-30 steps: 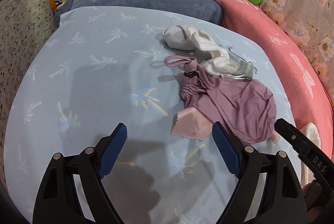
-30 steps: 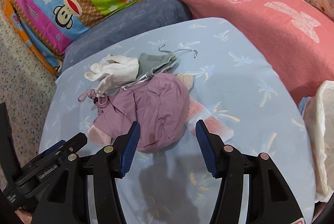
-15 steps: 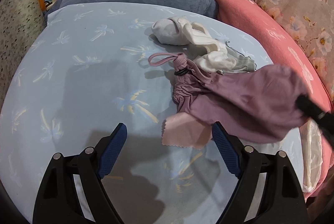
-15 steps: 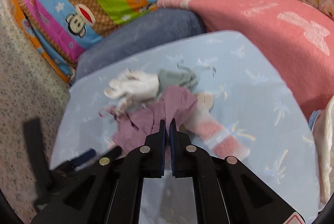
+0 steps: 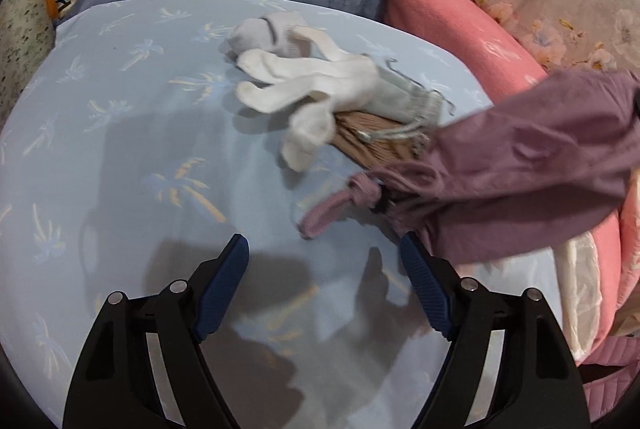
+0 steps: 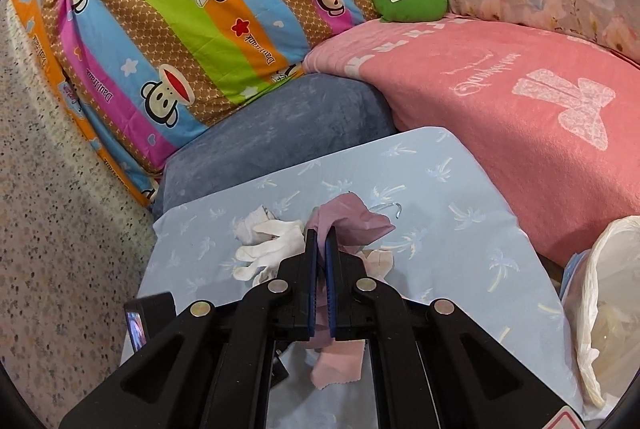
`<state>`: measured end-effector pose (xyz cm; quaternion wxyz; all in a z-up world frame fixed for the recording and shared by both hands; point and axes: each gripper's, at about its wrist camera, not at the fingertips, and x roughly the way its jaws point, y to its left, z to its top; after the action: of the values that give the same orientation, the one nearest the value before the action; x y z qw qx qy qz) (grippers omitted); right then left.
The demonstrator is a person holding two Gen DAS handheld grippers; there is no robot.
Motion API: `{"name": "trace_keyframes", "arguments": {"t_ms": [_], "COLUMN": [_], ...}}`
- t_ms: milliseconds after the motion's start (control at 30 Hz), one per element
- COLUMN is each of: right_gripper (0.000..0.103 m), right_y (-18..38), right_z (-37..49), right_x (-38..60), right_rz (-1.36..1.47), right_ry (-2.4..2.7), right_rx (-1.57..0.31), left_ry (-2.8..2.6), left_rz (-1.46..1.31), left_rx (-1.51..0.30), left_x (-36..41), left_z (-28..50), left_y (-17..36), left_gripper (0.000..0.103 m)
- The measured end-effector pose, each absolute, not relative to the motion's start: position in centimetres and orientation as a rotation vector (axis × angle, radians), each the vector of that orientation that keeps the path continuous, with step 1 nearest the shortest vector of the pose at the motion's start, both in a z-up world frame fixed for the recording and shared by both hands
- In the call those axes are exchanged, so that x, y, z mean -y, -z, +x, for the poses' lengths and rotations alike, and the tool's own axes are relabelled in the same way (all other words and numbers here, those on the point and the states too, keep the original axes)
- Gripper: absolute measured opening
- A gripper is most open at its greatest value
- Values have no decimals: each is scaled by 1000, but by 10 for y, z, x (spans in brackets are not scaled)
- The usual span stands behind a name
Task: Collect trash
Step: 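Grasp the purple pouch with the right tool while the left grasps the pink cloth, then carry the purple pouch toward the white bin while the left tool lifts the pink cloth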
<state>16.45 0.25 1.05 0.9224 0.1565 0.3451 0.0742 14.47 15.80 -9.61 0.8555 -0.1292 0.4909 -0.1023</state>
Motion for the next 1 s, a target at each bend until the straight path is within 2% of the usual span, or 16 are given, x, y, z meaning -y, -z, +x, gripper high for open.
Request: {"name": "trace_keyframes", "arguments": {"t_ms": [333, 400, 467, 533, 633, 1000], "right_gripper": [4, 4, 4, 4, 4, 4], "right_y": [-35, -35, -36, -37, -42, -56], "right_z": [153, 149, 145, 140, 131, 93], "right_x": [5, 10, 17, 26, 40, 97], "right_rz": [327, 332, 341, 347, 355, 410], "right_ry": [-155, -147, -137, -129, -111, -44], "right_rx": [-662, -660, -658, -650, -630, -569], "left_ry": [298, 299, 301, 310, 320, 323], "left_rz": [-200, -186, -174, -167, -169, -194], "left_rx": [-1048, -1052, -1073, -1083, -1056, -957], "left_x": [-100, -90, -83, -81, -87, -99], "left_z": [130, 132, 135, 133, 126, 106], "left_y": [96, 99, 102, 102, 93, 41], "left_gripper": [74, 63, 35, 21, 13, 12]}}
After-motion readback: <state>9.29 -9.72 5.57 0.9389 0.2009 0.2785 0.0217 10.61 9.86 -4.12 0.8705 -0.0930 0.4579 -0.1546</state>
